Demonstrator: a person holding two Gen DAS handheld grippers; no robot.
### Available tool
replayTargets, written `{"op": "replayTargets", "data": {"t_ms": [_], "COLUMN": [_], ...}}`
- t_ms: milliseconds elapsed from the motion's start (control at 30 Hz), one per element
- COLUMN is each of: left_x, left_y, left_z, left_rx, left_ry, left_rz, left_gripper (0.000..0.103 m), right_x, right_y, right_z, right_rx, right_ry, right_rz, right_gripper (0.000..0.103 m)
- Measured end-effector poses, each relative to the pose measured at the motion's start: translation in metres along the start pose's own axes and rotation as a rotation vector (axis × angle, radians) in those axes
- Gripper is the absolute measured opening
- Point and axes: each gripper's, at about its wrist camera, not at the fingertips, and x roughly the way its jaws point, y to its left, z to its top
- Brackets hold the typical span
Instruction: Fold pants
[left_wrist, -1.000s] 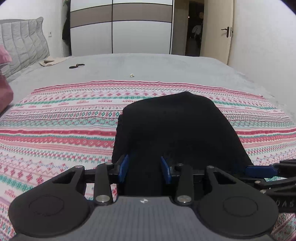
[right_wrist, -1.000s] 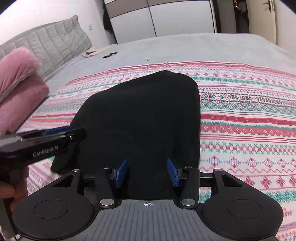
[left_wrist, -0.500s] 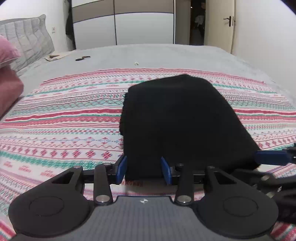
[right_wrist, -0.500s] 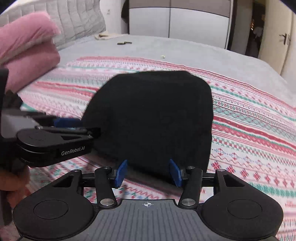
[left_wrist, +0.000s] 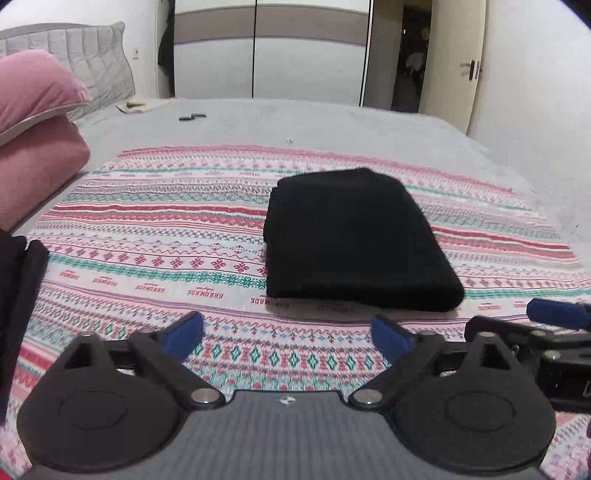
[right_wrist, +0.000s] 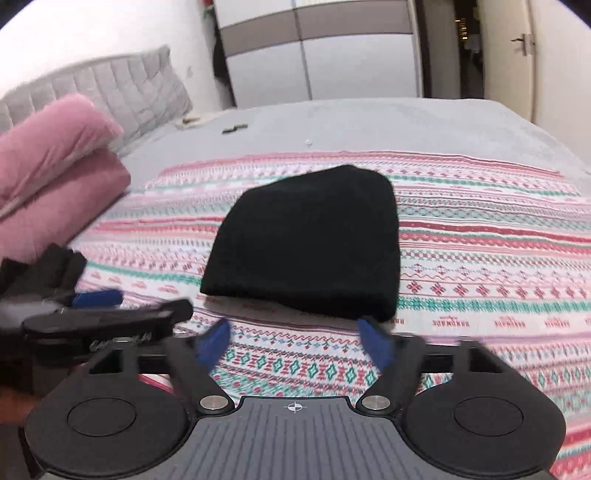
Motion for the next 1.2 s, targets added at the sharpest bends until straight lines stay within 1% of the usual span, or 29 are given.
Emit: {"op": "replayTargets", "data": {"t_ms": [67, 100, 133, 167, 267, 300, 367, 433, 500, 633, 800, 867, 1000, 1200], "left_x": [-0.01, -0.014, -0.016, -0.017, -0.011, -0.008, -0.001, 0.0, 0.001, 0.009, 0.018, 0.019, 0.017, 0.02], "left_y": [0.001, 0.002, 0.003, 0.004, 0.004, 0.004, 0.005, 0.005, 0.003, 0.0, -0.001, 0.001, 0.003, 0.007], "left_z": [-0.006, -0.009, -0.01, -0.012, -0.011, -0.011, -0.009, -0.009, -0.009, -0.009, -0.01, -0.009, -0.008, -0.007], "left_rx": [0.009, 0.015, 0.017, 0.019, 0.027, 0.034, 0.029, 0.015, 0.012, 0.019, 0.018, 0.008, 0.009, -0.003], "left_ry": [-0.016, -0.024, -0.03, -0.035, -0.051, -0.051, -0.038, -0.041, -0.051, -0.036, -0.014, -0.004, -0.017, -0.009], "left_rz": [0.002, -0.003, -0.009, -0.011, 0.027, 0.042, 0.048, 0.053, 0.07, 0.066, 0.078, 0.077, 0.083, 0.079], "left_gripper": [0.103, 0.103, 0.103, 0.103, 0.103, 0.103, 0.103, 0.103, 0.103, 0.103, 0.103, 0.103, 0.103, 0.103], "right_x": [-0.013, -0.019, -0.023, -0.027, -0.031, -0.03, -0.025, -0.021, -0.02, -0.017, -0.007, -0.005, 0.001, 0.006], "right_y": [0.005, 0.008, 0.01, 0.011, 0.011, 0.011, 0.012, 0.014, 0.015, 0.007, 0.003, 0.002, 0.001, 0.003], "right_z": [-0.005, -0.008, -0.011, -0.014, -0.019, -0.02, -0.02, -0.018, -0.019, -0.017, -0.018, -0.018, -0.019, -0.021], "right_rx": [-0.018, -0.029, -0.031, -0.027, 0.001, 0.013, 0.032, 0.022, 0.006, 0.038, 0.048, 0.049, 0.043, 0.029], "right_ry": [-0.034, -0.048, -0.058, -0.068, -0.068, -0.065, -0.053, -0.037, -0.054, -0.061, -0.052, -0.047, -0.041, -0.046], "right_rz": [-0.013, -0.017, -0.018, -0.014, -0.014, -0.017, -0.032, -0.06, -0.075, -0.066, -0.122, -0.126, -0.137, -0.167], "right_gripper": [0.092, 0.095, 0.101, 0.103, 0.103, 0.103, 0.103, 0.103, 0.103, 0.103, 0.103, 0.103, 0.103, 0.103]}}
